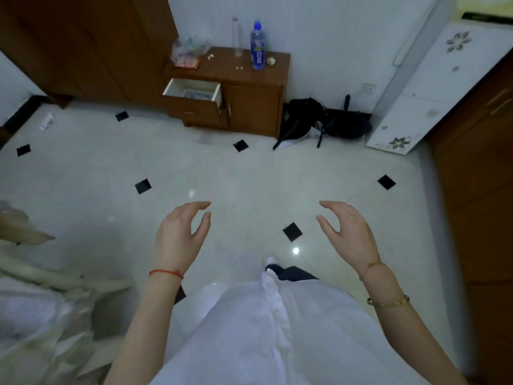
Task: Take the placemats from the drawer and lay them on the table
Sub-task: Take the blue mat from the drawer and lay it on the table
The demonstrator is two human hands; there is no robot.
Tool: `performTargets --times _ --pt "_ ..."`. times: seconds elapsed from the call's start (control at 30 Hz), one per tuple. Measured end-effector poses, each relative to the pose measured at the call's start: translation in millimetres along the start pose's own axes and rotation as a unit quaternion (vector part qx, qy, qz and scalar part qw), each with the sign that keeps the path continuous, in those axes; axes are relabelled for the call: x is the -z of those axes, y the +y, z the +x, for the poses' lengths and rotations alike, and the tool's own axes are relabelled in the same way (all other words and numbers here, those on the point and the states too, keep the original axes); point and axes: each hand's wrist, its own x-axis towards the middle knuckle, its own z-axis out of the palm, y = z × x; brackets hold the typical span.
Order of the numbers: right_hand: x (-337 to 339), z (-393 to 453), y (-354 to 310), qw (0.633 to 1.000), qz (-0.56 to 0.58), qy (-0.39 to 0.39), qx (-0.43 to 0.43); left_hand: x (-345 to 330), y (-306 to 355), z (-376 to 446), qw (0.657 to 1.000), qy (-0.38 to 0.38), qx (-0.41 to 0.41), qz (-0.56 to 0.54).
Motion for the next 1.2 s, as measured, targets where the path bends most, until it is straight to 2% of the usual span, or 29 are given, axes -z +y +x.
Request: performTargets --times 0.27,0.57,0.83,1.0,1.2 --pt "-2.6 205.2 -31.0 0.997 -0.021 -0.028 0.073 -2.9 -21.7 151.3 0.997 0.043 0.060 0.005" --pt "-77.1 397.7 -84.1 0.991 -0.007 -0.076 0.108 0.0 -108.0 309.4 0.989 0.083 0.118 0.013" --pt "-129.8 582.1 -185.9 0.990 0.014 -0.054 0.126 59.6 -199.2 502.9 0.989 0.108 0.087 0.045" --pt "-155.0 664.5 -233.5 0.993 0.014 -0.047 0.106 83.2 -234.5 610.1 0.994 0.083 0.053 0.052" --pt "-196.6 752.0 -261.6 0.993 0.014 -0.072 0.096 77.5 -274.3 710.6 0.997 0.056 0.041 0.043"
